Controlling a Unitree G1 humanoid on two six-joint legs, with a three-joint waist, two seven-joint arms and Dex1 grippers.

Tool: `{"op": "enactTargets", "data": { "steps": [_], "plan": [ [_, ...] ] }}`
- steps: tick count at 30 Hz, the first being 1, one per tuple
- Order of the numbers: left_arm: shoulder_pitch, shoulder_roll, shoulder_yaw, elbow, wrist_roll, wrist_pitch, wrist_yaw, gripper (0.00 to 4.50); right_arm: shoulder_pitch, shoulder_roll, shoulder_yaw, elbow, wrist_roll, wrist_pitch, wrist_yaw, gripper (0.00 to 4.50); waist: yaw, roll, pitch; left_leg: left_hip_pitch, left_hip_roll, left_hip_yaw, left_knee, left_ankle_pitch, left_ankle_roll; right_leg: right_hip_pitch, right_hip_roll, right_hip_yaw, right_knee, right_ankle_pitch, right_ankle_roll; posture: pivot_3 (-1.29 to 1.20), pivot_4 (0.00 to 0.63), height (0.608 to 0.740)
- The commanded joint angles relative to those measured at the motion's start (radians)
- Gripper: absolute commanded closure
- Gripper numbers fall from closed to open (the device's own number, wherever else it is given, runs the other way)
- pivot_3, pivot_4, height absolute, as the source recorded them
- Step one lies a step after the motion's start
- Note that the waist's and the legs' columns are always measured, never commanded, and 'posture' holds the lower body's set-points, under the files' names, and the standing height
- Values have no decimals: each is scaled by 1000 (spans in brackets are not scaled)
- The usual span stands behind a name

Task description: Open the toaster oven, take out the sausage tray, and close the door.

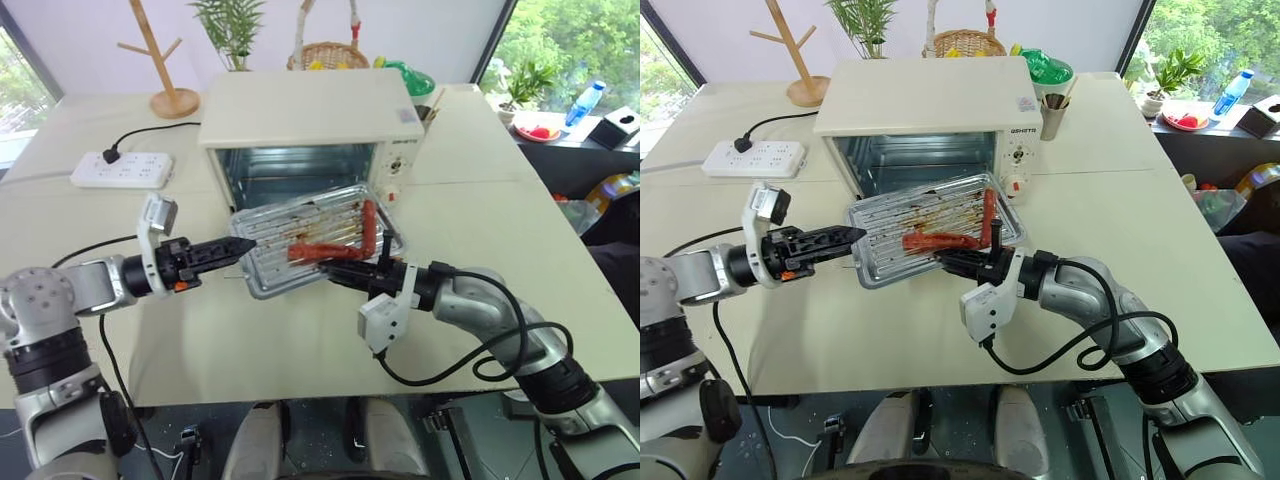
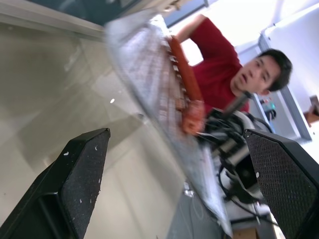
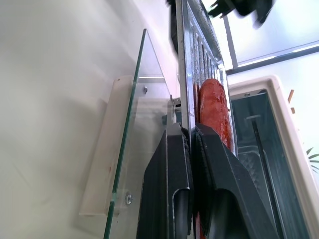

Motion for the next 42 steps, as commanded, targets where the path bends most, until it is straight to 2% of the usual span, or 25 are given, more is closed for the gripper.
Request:
{"op": "enactTargets", "data": {
  "steps": [1,5,9,11,13,19,24,29,30,32,36,42],
  "plan": [
    [-37,-52,43,28,-47,8,94,0,-23,9,-30,-57,28,2,4,4476,0,0,0,0,0,0,0,0,0,0,0,0,0,0,0,0,150,740],
    [-58,-136,59,62,-86,8,208,0,-23,10,-26,-62,35,13,19,4476,1,0,0,0,-1,0,0,0,0,0,-1,0,0,0,0,0,150,740],
    [-60,-164,64,83,-149,8,292,0,-20,8,-27,-67,35,16,29,4476,0,0,0,0,-1,0,0,0,0,0,-1,0,0,0,0,0,150,740],
    [-61,-166,73,101,-190,8,333,537,-19,6,-30,-66,36,17,33,4500,-1,0,0,0,-1,0,0,0,0,0,0,0,0,0,0,0,150,740],
    [-61,-164,84,122,-229,8,374,1310,-18,3,-33,-63,34,16,35,4500,-1,0,0,1,-1,0,0,0,0,0,0,0,0,0,0,0,150,740],
    [-55,-161,102,185,-356,8,495,4444,-15,-1,-37,-59,31,12,39,4500,3,0,0,0,-1,0,-1,1,-2,0,-1,0,0,0,0,0,150,740],
    [-15,-147,58,216,-521,-39,611,4444,-11,-3,-43,-61,30,13,47,4500,1,0,0,0,-1,0,-1,2,-4,0,-1,0,0,0,0,0,150,740],
    [47,-124,-41,205,-723,-151,742,4444,-4,-12,-50,-70,50,33,66,4500,2,0,0,1,-1,0,-1,3,-5,0,-1,1,0,0,0,0,150,740],
    [60,-116,-64,201,-763,-179,767,4500,-3,-14,-51,-71,56,36,70,3789,2,0,0,1,-1,0,-1,3,-5,0,-2,1,0,0,0,0,150,740],
    [82,-102,-108,198,-842,-239,820,4500,-2,-17,-56,-77,64,42,75,3080,3,0,0,1,-1,0,-1,3,-5,0,-2,1,0,0,0,0,150,740],
    [111,-96,-151,189,-912,-320,869,4500,5,-24,-69,-86,61,41,80,1134,5,0,0,1,-1,0,-2,3,-5,0,-2,1,0,0,0,0,150,740],
    [152,-103,-150,165,-912,-351,863,4500,43,-67,-114,-122,96,36,90,1134,5,0,0,1,-2,0,-2,3,-5,0,-2,1,0,0,0,0,150,740]
  ]
}}
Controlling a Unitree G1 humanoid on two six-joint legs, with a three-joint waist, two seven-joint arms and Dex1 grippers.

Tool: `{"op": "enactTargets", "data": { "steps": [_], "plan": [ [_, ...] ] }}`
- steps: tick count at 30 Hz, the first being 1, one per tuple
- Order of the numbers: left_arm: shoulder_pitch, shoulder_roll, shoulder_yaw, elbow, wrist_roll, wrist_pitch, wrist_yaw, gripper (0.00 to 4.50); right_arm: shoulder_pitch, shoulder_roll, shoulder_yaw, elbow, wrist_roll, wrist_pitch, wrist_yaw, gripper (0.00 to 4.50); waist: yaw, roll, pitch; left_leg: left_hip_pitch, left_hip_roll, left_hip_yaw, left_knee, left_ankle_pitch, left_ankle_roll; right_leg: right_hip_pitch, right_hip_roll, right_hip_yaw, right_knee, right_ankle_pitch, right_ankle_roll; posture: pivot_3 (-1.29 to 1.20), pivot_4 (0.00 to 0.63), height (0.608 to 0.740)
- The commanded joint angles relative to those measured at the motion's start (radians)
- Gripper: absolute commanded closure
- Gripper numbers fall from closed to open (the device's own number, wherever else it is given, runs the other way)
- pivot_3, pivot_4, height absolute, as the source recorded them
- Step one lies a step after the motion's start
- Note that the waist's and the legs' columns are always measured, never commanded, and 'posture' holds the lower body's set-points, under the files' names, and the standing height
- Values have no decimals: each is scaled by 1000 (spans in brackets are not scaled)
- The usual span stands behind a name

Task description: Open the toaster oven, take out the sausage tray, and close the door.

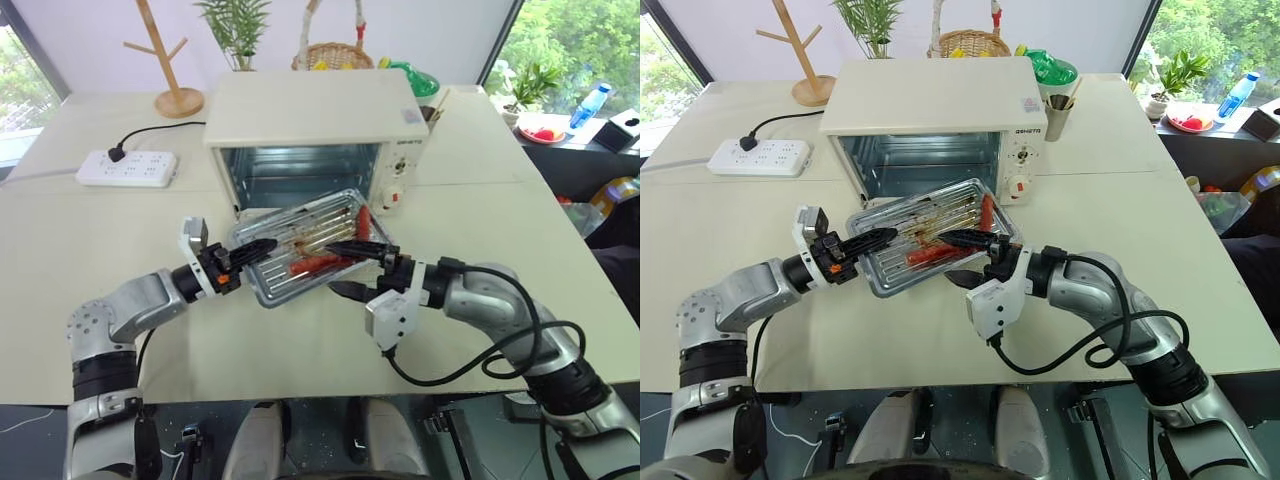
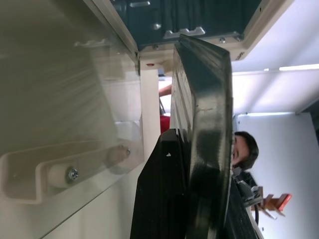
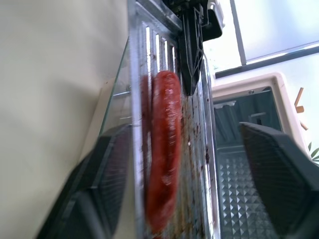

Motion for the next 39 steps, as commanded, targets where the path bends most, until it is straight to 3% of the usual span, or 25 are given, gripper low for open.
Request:
{"op": "enactTargets", "data": {
  "steps": [1,6,11,19,30,33,38,39],
  "plan": [
    [21,-1,19,-55,-35,-15,-16,4500,28,-33,-62,-66,51,-5,2,1134,0,0,0,0,0,0,0,0,0,0,0,0,0,0,0,0,150,740],
    [83,8,71,-115,-35,-34,-37,4500,122,-73,-156,-72,116,29,-7,1134,1,0,0,0,0,0,0,0,0,0,0,0,0,0,0,0,150,740],
    [174,49,156,-212,-35,-41,-96,4500,205,-49,-255,-25,209,182,-27,1134,-2,0,0,0,1,0,0,0,0,1,0,0,-1,-2,-3,0,150,740],
    [443,104,339,-378,-35,-85,-230,4500,173,-20,-301,222,242,271,-65,1134,-5,0,0,0,2,1,-1,0,0,1,0,0,-2,-3,-5,0,150,740],
    [855,-61,479,-648,-35,-346,-341,4500,55,14,-190,492,215,168,-41,1134,0,0,0,-1,3,2,-2,0,0,3,-2,1,-12,-2,-6,0,150,740],
    [906,-117,512,-677,-35,-415,-353,4500,31,31,-163,526,211,151,-30,1895,-1,0,-1,-1,3,2,-1,0,0,4,-2,1,-14,-2,-7,0,150,740],
    [981,-157,595,-661,-35,-469,-384,4500,4,61,-129,542,209,136,-19,4355,-3,0,-1,-2,3,2,-2,-1,1,5,-1,1,-16,-1,-7,0,150,740],
    [986,-162,611,-645,-35,-473,-384,4500,0,71,-122,538,208,144,-20,4442,-3,-1,-1,-2,3,2,-2,-1,1,5,-1,1,-16,-1,-7,0,150,740]
  ]
}}
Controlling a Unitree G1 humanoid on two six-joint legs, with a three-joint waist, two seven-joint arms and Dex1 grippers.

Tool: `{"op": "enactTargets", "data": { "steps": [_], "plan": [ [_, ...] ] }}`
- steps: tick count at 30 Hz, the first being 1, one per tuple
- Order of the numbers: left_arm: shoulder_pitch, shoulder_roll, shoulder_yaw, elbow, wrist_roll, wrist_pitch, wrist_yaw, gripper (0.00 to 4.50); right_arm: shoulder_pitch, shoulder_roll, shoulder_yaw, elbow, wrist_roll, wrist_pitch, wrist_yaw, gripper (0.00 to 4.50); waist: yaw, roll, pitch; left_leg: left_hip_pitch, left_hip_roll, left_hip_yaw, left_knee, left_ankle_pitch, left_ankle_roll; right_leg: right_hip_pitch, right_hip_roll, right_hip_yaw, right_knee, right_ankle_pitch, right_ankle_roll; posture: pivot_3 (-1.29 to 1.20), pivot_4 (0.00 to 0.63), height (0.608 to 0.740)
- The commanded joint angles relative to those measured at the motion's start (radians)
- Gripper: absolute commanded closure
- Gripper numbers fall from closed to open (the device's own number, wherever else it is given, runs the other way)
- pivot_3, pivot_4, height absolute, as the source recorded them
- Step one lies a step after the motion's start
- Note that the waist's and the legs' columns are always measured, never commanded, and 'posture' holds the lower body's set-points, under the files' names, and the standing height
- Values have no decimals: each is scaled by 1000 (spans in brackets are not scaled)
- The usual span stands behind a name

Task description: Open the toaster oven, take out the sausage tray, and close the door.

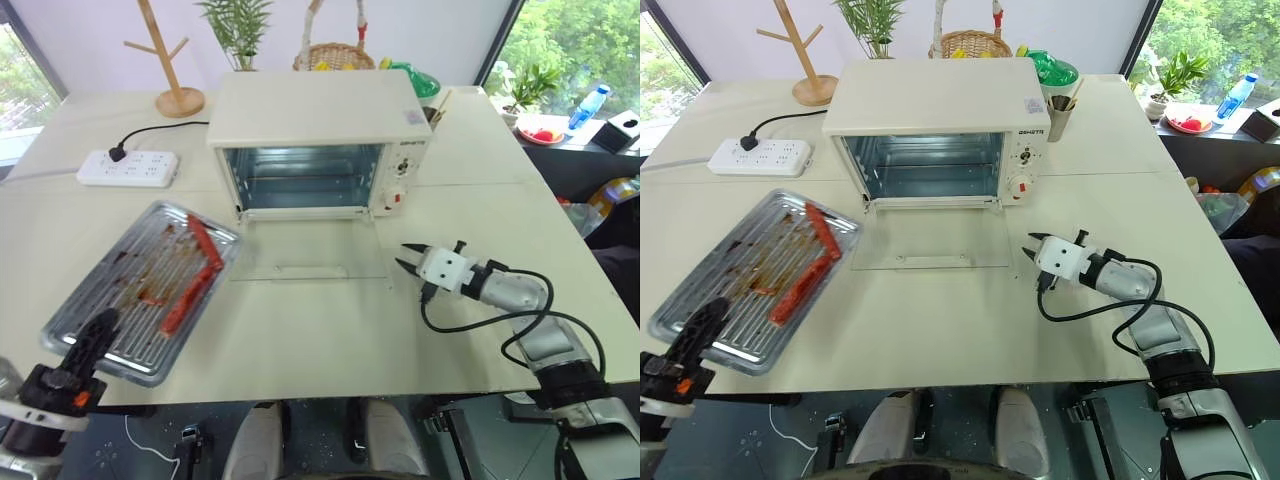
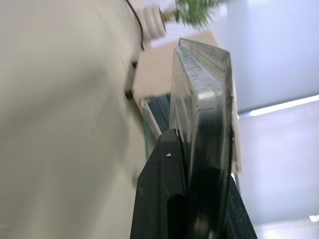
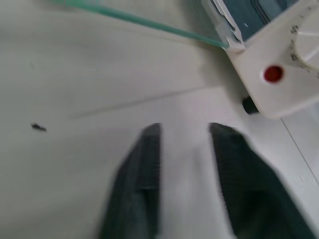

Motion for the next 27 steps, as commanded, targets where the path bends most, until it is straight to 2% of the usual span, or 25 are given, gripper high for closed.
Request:
{"op": "enactTargets", "data": {
  "steps": [1,10,14,20,23,27],
  "plan": [
    [19,-12,89,3,-26,-32,-33,4500,-25,26,14,-18,2,-3,2,4442,0,0,0,0,0,0,0,0,0,0,0,0,0,0,0,0,150,740],
    [-25,14,106,66,-26,-22,-13,4500,-30,75,54,-63,-7,7,-5,4442,1,0,0,0,0,-1,0,0,0,0,1,-1,0,0,0,0,150,740],
    [-53,17,75,77,-26,-6,8,4500,-73,89,19,-151,24,30,-13,4442,-1,0,0,0,0,-1,0,0,0,0,2,-1,0,0,0,0,150,740],
    [-78,48,-29,42,-26,18,64,4500,-230,87,-72,-193,77,86,-58,4442,0,0,0,0,1,-1,0,0,0,0,2,-1,0,0,0,0,150,740],
    [-109,91,-65,76,-26,50,67,4500,-218,64,-79,-265,149,157,14,4442,14,-3,-2,0,0,-3,0,0,0,0,2,-1,0,0,0,0,150,740],
    [-155,179,-121,137,-26,125,48,4500,-97,-17,-91,-443,287,267,169,4442,26,-3,-1,-1,1,-3,-1,-1,1,0,3,-1,-1,0,0,0,150,740]
  ]
}}
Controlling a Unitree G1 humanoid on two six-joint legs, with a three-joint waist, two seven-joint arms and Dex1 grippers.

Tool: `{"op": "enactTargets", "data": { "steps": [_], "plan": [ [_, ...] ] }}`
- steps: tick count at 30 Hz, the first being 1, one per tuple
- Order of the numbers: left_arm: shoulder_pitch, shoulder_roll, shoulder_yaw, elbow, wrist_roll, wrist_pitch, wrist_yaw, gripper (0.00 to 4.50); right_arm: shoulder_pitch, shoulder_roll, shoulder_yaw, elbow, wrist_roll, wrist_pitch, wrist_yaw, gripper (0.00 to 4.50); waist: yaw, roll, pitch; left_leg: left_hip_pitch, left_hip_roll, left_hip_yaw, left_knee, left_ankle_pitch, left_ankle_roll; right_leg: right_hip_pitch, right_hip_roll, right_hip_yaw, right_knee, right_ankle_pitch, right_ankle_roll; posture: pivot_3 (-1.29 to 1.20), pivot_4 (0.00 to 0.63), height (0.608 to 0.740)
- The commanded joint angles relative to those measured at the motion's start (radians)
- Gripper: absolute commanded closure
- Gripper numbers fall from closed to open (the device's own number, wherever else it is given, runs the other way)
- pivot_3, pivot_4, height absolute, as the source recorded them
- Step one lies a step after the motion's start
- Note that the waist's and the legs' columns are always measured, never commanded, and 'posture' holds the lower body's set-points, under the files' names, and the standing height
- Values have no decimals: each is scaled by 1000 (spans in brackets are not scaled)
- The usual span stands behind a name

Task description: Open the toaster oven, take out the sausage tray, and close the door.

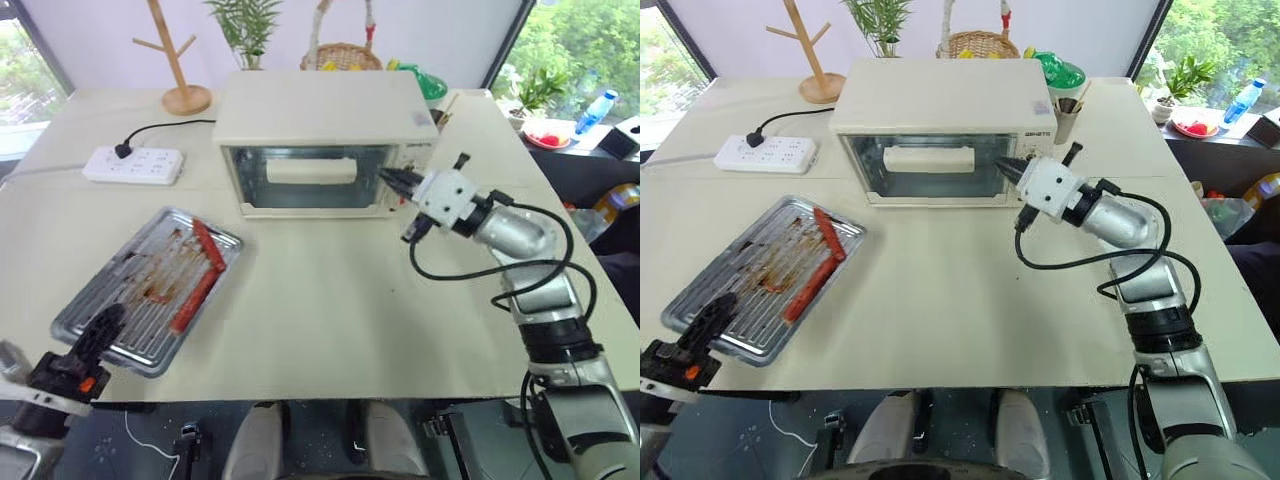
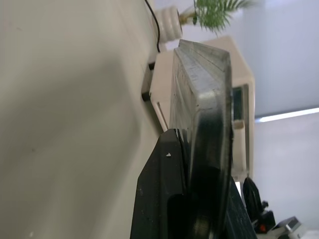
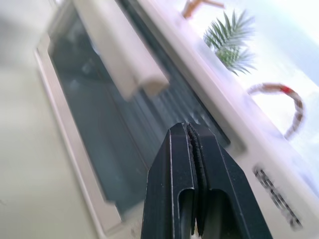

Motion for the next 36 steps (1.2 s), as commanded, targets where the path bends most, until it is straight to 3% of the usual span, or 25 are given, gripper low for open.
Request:
{"op": "enactTargets", "data": {
  "steps": [1,4,7,10,14,20,31,34,36],
  "plan": [
    [-44,77,-46,47,-25,73,-32,4500,104,-91,-37,-179,151,99,142,4442,4,1,1,0,0,0,0,0,0,0,0,0,0,0,0,0,150,740],
    [-117,164,-124,115,-25,147,-48,4500,209,-174,-93,-305,284,220,217,4442,0,2,1,0,-1,1,1,0,0,0,-1,0,-1,0,0,0,150,740],
    [-253,255,-240,213,-25,217,-50,4500,320,-258,-183,-423,461,400,267,3617,-1,2,1,0,0,1,2,0,0,0,-1,0,0,0,0,0,150,740],
    [-408,312,-344,323,-25,276,-59,4500,413,-327,-282,-512,632,556,295,2313,1,2,1,1,0,1,1,0,0,1,-1,0,0,0,0,0,150,740],
    [-634,362,-496,476,-12,351,-67,4500,488,-338,-422,-599,819,721,191,186,-3,2,1,0,0,1,0,0,0,0,-1,0,0,0,0,0,150,740],
    [-890,338,-646,655,139,473,-157,4500,577,-306,-540,-694,868,817,10,86,0,2,1,0,-1,2,0,0,0,-1,-1,0,0,1,0,0,150,740],
    [-1123,304,-788,789,596,546,-464,4500,757,-269,-587,-795,791,790,-60,86,-1,2,1,-1,-2,2,0,0,0,-2,0,0,0,1,0,0,150,740],
    [-1134,299,-825,771,706,523,-539,3551,770,-269,-571,-793,762,779,-60,0,0,1,1,-1,-2,2,0,0,0,-2,0,0,-1,0,0,0,150,740],
    [-1133,310,-839,753,770,496,-589,2517,776,-271,-561,-788,748,770,-49,0,-1,1,1,-2,-2,2,0,0,0,-2,-1,0,-1,0,0,0,150,740]
  ]
}}
